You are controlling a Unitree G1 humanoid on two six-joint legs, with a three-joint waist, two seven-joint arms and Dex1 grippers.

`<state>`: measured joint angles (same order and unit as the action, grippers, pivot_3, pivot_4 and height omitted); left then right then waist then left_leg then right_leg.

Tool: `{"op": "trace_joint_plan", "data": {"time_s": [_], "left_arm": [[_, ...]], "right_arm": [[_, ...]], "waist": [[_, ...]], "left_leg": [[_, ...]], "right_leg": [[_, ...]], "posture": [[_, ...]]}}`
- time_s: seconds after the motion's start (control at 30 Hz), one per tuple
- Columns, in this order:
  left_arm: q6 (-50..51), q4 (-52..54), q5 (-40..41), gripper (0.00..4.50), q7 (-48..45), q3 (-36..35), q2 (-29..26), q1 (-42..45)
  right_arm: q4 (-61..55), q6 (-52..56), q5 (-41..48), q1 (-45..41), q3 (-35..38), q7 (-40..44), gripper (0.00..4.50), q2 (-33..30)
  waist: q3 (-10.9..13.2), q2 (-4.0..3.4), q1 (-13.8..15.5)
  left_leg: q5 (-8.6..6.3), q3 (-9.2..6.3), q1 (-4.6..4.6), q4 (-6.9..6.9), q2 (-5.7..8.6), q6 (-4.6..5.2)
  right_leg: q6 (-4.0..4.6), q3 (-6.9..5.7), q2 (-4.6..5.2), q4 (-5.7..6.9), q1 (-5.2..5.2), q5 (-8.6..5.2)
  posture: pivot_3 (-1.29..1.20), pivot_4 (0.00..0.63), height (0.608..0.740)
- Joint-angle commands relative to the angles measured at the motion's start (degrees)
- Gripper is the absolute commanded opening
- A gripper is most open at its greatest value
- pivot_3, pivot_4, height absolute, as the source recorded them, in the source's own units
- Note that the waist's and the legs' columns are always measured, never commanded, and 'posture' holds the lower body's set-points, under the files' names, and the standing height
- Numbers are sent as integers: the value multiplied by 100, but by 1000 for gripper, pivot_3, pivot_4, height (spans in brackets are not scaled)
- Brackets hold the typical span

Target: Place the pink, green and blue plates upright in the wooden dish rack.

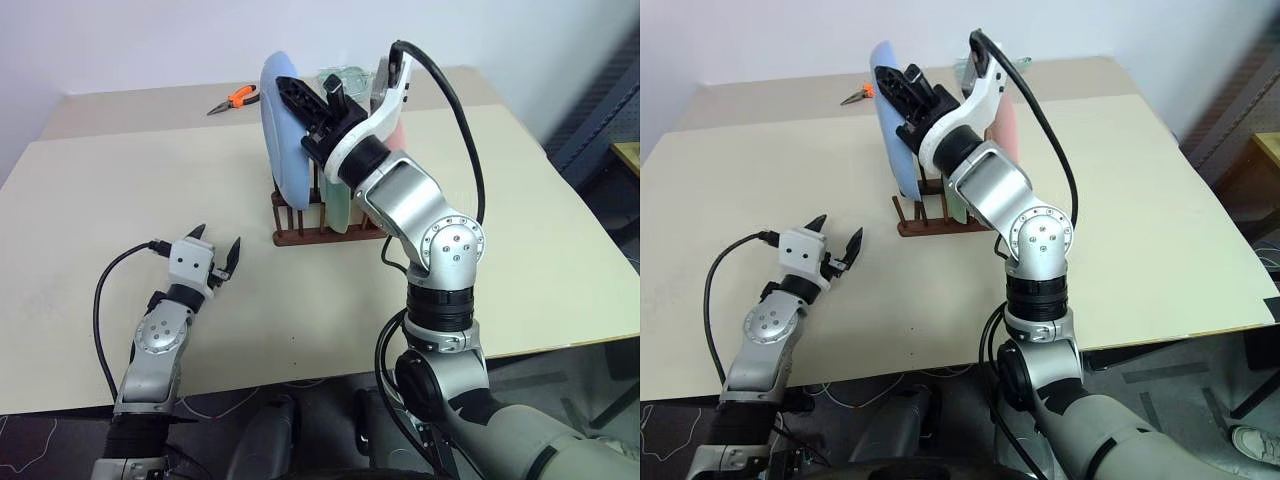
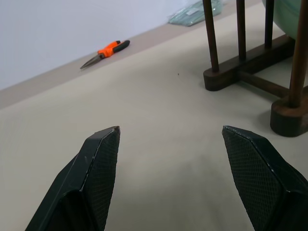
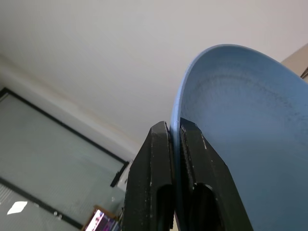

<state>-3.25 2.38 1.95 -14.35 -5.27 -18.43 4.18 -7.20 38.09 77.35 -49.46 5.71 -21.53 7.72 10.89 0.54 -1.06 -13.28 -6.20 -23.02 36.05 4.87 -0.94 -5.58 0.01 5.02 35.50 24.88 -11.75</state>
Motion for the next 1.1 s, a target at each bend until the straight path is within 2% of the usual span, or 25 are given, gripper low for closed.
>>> {"op": "trace_joint_plan", "data": {"time_s": [0.03, 0.17, 0.4, 0.8, 0.9, 1.07, 1.1], "left_arm": [[-40, 248, 12, 3490, -12, -11, 6, -30], [-33, 256, 10, 3490, -29, -4, 25, -33], [-25, 236, 11, 3490, -68, 17, 43, -12], [-35, 262, 8, 3490, -59, 17, 61, -47], [-34, 277, 10, 3490, -57, 18, 68, -62], [-19, 305, 33, 3490, -81, 25, 82, -90], [-13, 320, 45, 3490, -94, 31, 87, -103]], "right_arm": [[44, -114, -4, 33, -79, -9, 41, 446], [-170, -234, 87, -113, -108, 225, 41, 403], [-209, -354, 371, -128, -129, 117, 41, 493], [488, -392, -114, -73, -166, -343, 41, 387], [694, -400, -250, -189, -142, -275, 1051, 360], [818, -423, -910, -588, -226, 272, 3543, 55], [813, -403, -1044, -676, -227, 394, 3543, -13]], "waist": [[0, 0, 0], [0, -1, -3], [0, -1, -3], [0, -1, -1], [0, -1, -3], [1, -3, -9], [1, -2, -8]], "left_leg": [[0, 0, 0, 0, 0, 0], [0, 0, 0, 0, 0, 0], [0, 0, 0, -1, 0, 0], [0, 0, -1, -1, -1, 0], [0, 0, -1, -1, -1, 0], [0, 1, -2, -2, -1, 0], [0, 2, -2, -1, -2, 0]], "right_leg": [[0, 0, 0, 0, 0, 0], [0, 0, -1, 0, 0, 0], [0, 0, -1, -1, 0, 0], [0, 0, -1, -2, 1, 0], [0, 0, -1, -2, 1, 0], [0, 0, -2, -2, 3, 0], [0, 0, -3, -1, 4, 0]], "posture": [[0, 150, 739], [0, 150, 739], [0, 150, 739], [0, 150, 739], [0, 150, 739], [0, 150, 739], [0, 150, 739]]}}
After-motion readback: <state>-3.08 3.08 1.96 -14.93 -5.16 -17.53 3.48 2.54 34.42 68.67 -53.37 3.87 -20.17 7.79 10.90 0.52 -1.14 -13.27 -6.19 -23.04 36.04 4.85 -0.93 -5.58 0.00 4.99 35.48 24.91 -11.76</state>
